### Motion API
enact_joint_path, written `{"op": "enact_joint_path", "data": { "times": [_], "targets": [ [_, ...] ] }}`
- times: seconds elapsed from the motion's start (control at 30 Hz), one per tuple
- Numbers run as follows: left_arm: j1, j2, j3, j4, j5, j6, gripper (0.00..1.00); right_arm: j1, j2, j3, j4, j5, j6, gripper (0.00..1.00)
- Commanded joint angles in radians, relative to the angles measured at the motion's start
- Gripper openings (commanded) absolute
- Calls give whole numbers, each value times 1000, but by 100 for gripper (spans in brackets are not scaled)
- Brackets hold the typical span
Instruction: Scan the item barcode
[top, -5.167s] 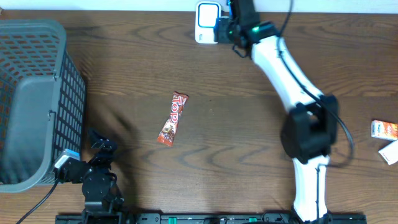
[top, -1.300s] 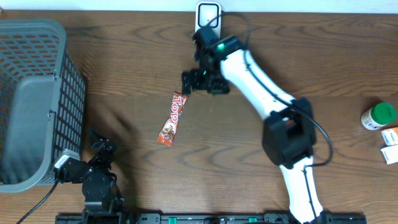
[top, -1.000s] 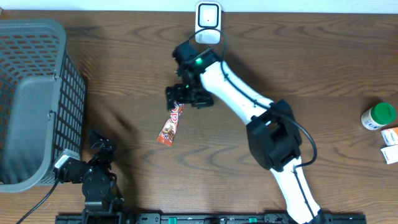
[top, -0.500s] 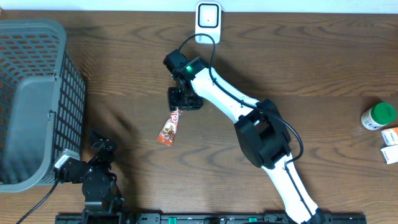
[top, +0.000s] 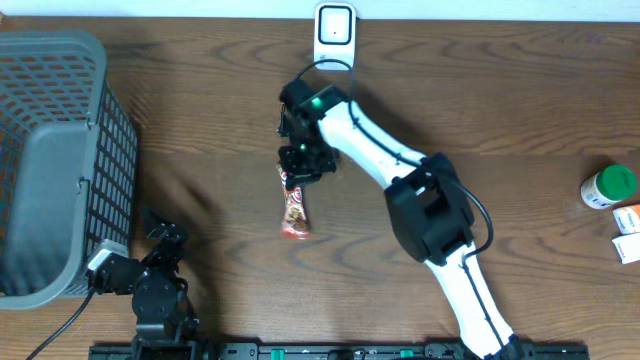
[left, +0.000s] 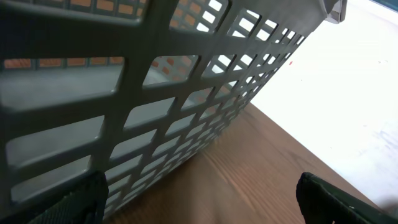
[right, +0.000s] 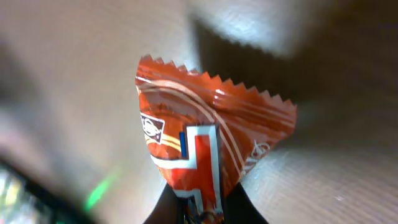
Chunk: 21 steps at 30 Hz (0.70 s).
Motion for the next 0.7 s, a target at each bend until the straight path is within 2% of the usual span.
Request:
{"op": "enact_joint_path", "data": {
  "times": [0.0,0.17,0.23,0.37,0.5,0.67],
  "targets": [
    [3,-6,-18,-22,-16,2,97,-69,-57,-6,-31,-330,-405,1],
    [3,-6,-18,-22,-16,2,97,-137,-57,-6,-75,-745,-843,1],
    [3,-6,-18,-22,-16,2,97,-158,-54,-6,-75,-791,-971,1],
    [3,-6,-18,-22,-16,2,97,-176,-54,-9,-37,-777,-1128,1],
    [3,-6,-18,-22,-16,2,97,-175,-54,-8,81,-805,-1135,1],
    [3,-6,-18,-22,-16,2,97,-170,-54,-8,309,-1015,-1086,1]
  ]
}}
